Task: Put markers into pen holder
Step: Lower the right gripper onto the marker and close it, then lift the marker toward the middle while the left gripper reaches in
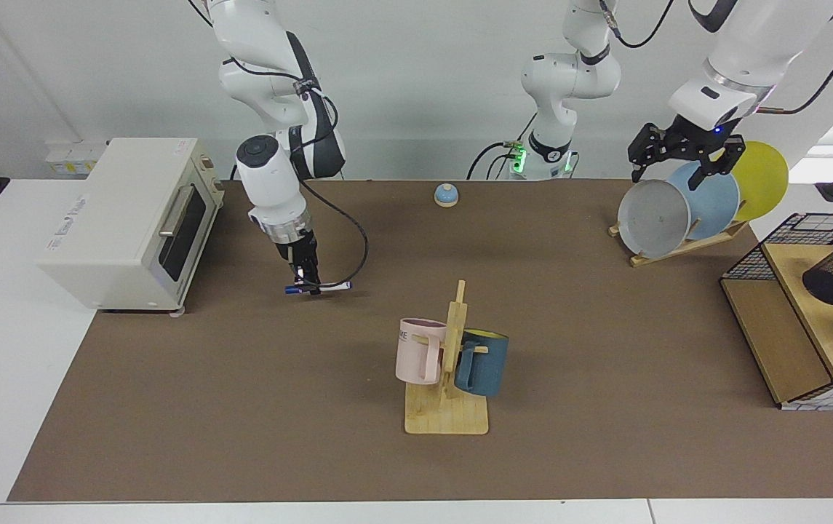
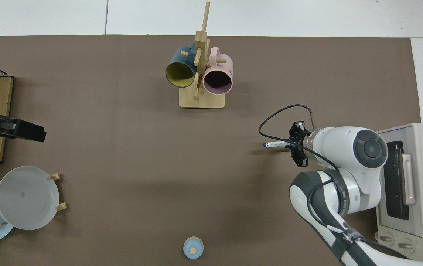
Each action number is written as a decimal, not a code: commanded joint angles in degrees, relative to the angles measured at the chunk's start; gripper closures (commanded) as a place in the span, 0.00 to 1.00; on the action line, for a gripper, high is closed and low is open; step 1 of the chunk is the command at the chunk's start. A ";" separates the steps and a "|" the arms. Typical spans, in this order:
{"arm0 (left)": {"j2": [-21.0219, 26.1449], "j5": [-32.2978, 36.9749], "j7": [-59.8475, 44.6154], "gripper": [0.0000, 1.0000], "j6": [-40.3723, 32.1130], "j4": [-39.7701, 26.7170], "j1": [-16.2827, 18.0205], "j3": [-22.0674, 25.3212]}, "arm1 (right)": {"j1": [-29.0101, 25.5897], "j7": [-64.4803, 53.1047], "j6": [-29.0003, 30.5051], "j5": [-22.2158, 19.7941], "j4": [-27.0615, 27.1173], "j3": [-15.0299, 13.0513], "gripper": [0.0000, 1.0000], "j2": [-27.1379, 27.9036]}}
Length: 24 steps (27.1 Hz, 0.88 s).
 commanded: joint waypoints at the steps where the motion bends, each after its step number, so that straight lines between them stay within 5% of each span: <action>1: -0.06 -0.32 -0.35 0.00 -0.67 0.23 -0.11 0.81 | 0.09 0.93 -6.58 0.37 2.85 0.21 1.00 -3.34; 9: -0.06 -0.32 -0.62 0.00 -0.66 0.32 -0.20 0.63 | 0.45 -0.21 -16.60 0.37 8.22 0.47 1.00 -6.85; 18: -0.06 -0.58 -0.62 0.00 -0.58 0.32 -0.90 0.11 | 0.97 -6.19 -31.37 1.43 20.52 1.96 1.00 -7.82; 24: -0.06 -0.93 -0.62 0.00 -0.22 0.32 -1.25 -0.16 | 4.13 -6.02 -34.63 1.52 24.83 2.14 1.00 -7.38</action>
